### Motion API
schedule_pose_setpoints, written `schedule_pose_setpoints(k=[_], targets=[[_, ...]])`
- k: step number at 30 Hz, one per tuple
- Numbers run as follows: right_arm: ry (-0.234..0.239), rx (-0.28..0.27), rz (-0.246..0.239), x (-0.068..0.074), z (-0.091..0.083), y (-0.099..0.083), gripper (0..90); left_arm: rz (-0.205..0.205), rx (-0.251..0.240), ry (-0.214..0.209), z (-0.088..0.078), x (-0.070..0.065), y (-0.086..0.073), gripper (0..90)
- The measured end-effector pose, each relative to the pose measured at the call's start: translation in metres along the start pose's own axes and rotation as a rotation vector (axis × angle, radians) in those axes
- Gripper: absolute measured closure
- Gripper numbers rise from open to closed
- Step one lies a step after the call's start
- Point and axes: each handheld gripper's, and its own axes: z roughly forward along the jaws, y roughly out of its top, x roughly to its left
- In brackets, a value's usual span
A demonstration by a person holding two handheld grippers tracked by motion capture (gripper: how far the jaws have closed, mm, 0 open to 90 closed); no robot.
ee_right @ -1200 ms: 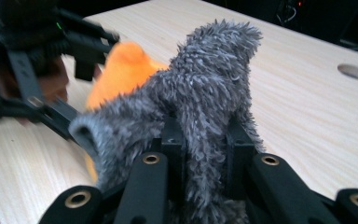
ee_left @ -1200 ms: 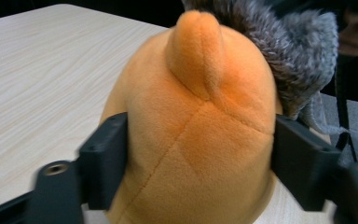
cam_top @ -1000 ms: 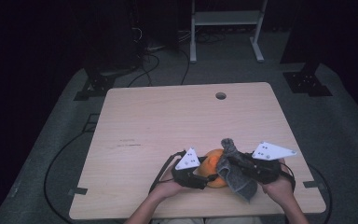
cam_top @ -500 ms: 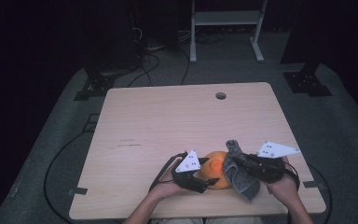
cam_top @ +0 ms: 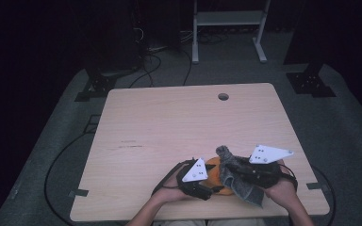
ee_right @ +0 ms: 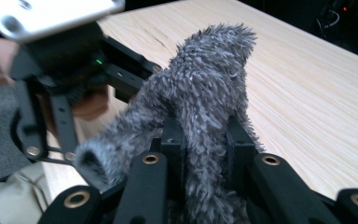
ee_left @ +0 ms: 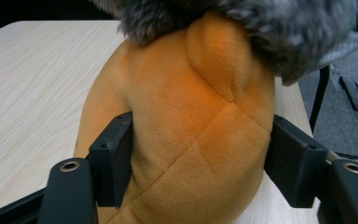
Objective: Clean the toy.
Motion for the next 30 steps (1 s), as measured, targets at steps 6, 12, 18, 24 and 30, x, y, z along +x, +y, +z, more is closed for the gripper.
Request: schedule_pose_setpoints(k=[6, 12, 18, 24, 30], targets=[[-0.021, 0.016, 0.103, -0.028, -0.003, -0.025, 73.6, 0.023, 0.006, 0.0, 0.004, -0.003, 0.002, 33.3], [-0.007, -0.013, 0.064, -0.014, -0.009, -0.011, 73.6, 0.032, 0.002, -0.003, 0.005, -0.003, 0.002, 33.1], [-0.052, 0.027, 0.052, -0.019, -0.002, -0.018, 73.4, 0.016, 0.001, -0.001, 0.002, -0.001, 0.0, 33.1], [-0.082, 0.035, 0.157, -0.044, -0.011, -0.04, 73.5, 0.003, -0.003, -0.005, 0.002, 0.003, 0.0, 32.9], [-0.041, -0.022, 0.119, -0.031, -0.014, -0.026, 73.5, -0.031, -0.01, -0.003, -0.002, 0.009, -0.002, 32.6]])
